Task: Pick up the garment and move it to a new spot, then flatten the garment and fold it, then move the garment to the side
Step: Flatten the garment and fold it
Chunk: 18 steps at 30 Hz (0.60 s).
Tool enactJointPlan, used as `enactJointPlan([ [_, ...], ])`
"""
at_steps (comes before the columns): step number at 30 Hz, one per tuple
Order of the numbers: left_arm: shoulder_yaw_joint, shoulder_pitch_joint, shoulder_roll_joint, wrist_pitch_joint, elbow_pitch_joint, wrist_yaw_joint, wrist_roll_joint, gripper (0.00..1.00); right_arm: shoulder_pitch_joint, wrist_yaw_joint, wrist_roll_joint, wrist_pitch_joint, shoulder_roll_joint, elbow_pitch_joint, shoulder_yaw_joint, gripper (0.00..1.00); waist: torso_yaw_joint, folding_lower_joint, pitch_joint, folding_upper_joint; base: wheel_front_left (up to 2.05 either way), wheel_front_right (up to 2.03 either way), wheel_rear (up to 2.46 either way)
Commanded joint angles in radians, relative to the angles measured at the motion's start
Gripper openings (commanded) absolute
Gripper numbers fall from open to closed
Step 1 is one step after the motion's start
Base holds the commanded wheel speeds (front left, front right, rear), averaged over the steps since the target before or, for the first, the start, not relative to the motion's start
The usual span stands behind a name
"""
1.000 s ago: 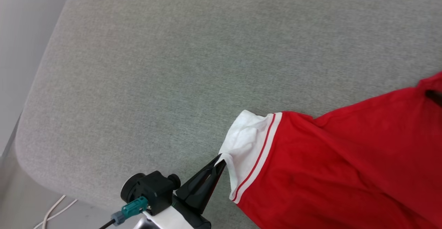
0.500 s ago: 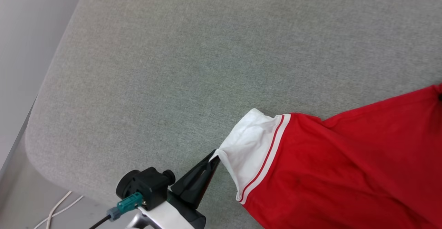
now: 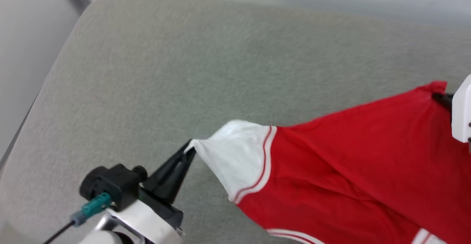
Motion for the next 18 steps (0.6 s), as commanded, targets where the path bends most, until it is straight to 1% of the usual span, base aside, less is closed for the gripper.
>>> enactJointPlan([
  [1,0.018,-0.011,0.016,0.004,-0.016,0.009,0.002,0.0,-0.009,0.0,0.013,-0.018,-0.012,-0.023,0.003,0.0,-0.069,-0.0001,-0.076,0.0,0.0,0.0,0.0],
  [6,0.075,-0.032,0.068,0.021,-0.07,0.037,-0.005,0.0,0.003,0.0,0.048,-0.051,-0.028,-0.107,-0.007,0.0,-0.122,-0.0001,-0.147,0.0,0.0,0.0,0.0],
  [10,0.138,-0.046,0.114,0.028,-0.123,0.063,-0.017,0.0,0.007,0.0,0.066,-0.071,-0.026,-0.182,-0.023,0.0,-0.164,-0.0001,-0.19,0.0,0.0,0.0,0.0],
  [14,0.201,-0.065,0.17,0.042,-0.174,0.086,-0.015,0.0,0.0,0.0,0.085,-0.096,0.007,-0.263,-0.057,0.0,-0.208,-0.0001,-0.215,0.0,0.0,0.0,0.0],
  [18,0.255,-0.097,0.214,0.052,-0.211,0.094,-0.026,0.0,-0.003,0.0,0.093,-0.114,0.051,-0.339,-0.087,0.0,-0.245,-0.0001,-0.228,0.0,0.0,0.0,0.0],
])
